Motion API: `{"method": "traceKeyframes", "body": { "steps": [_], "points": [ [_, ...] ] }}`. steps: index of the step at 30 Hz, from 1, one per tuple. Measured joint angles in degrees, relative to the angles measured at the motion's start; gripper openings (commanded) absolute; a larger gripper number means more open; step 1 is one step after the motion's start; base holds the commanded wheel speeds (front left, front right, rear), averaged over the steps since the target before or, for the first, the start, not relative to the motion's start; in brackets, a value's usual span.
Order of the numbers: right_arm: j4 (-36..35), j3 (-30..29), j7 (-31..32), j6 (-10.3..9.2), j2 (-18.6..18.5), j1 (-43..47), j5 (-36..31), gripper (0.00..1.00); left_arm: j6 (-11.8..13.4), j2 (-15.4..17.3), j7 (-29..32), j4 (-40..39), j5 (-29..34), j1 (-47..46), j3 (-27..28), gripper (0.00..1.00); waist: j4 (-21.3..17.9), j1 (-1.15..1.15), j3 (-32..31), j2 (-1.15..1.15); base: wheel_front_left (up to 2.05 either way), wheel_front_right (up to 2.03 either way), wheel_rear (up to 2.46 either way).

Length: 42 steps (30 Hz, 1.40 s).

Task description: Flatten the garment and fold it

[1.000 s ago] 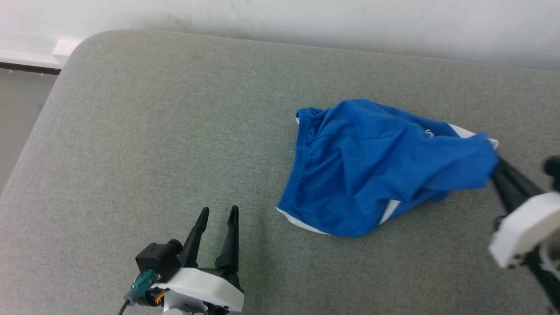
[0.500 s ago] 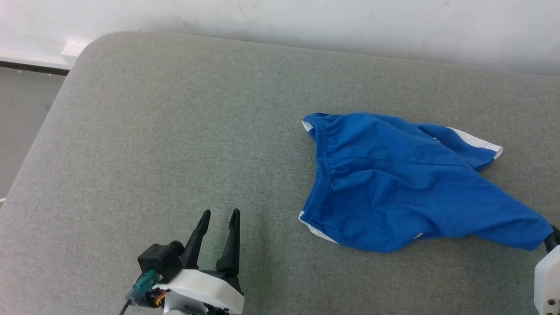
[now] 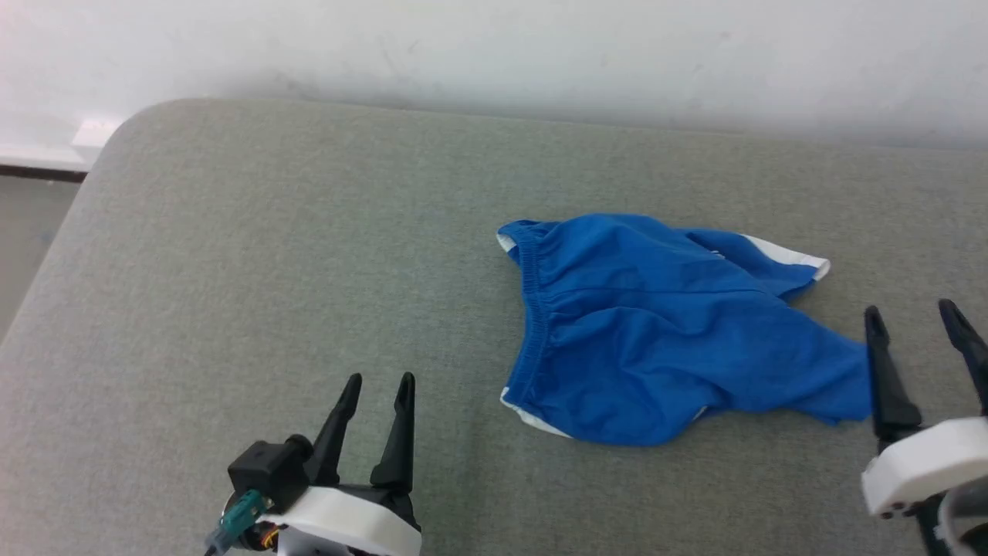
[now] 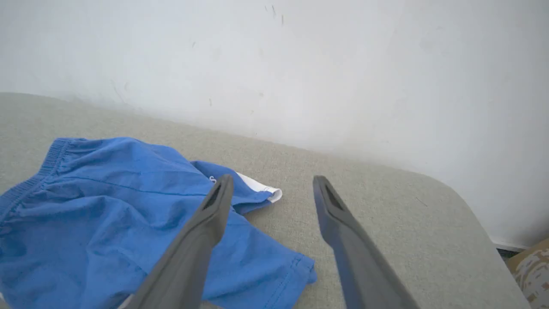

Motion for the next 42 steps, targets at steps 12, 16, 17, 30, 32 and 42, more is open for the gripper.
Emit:
{"method": "traceKeyframes", "body": {
  "steps": [12, 16, 17, 30, 32, 42],
  "points": [
    [8.27, 3.77, -20.70, 0.00, 2.81, 7.31, 3.96, 1.00, -0.51, 0.10, -0.43, -4.09, 0.66, 3.72, 0.90, 1.00, -4.23, 0.00, -0.54, 0.00, 0.00, 0.00, 0.00],
    [10.45, 4.50, -22.20, 0.00, 2.82, 6.98, 3.98, 1.00, -0.51, 0.65, -0.42, -4.61, 2.18, 3.57, 0.46, 1.00, -5.28, 0.00, -0.40, 0.00, 0.00, 0.00, 0.00],
    [10.68, 4.38, -22.39, 0.00, 2.81, 6.76, 3.91, 1.00, -0.51, 0.78, -0.37, -4.83, 2.60, 3.38, 0.23, 1.00, -5.49, 0.00, -0.37, 0.00, 0.00, 0.00, 0.00],
    [12.10, 5.67, -22.20, 0.00, 2.81, 4.39, 3.24, 1.00, -4.04, 5.81, 18.69, -5.12, 3.53, -6.39, -10.38, 1.00, -6.60, 0.01, 1.50, 0.00, 0.00, 0.00, 0.00],
    [12.15, 6.09, -22.10, 0.00, 2.81, 4.20, 3.25, 1.00, -4.07, 6.99, 21.53, -3.69, 3.80, -7.34, -11.46, 1.00, -6.97, 0.01, 1.88, 0.00, 0.00, 0.00, 0.00],
    [12.16, 6.53, -21.73, 0.00, 2.81, 3.42, 3.24, 1.00, -4.13, 7.65, 23.91, 0.94, 2.29, -8.90, -12.29, 1.00, -8.72, 0.01, 3.59, 0.00, 0.00, 0.00, 0.00]
  ]
}}
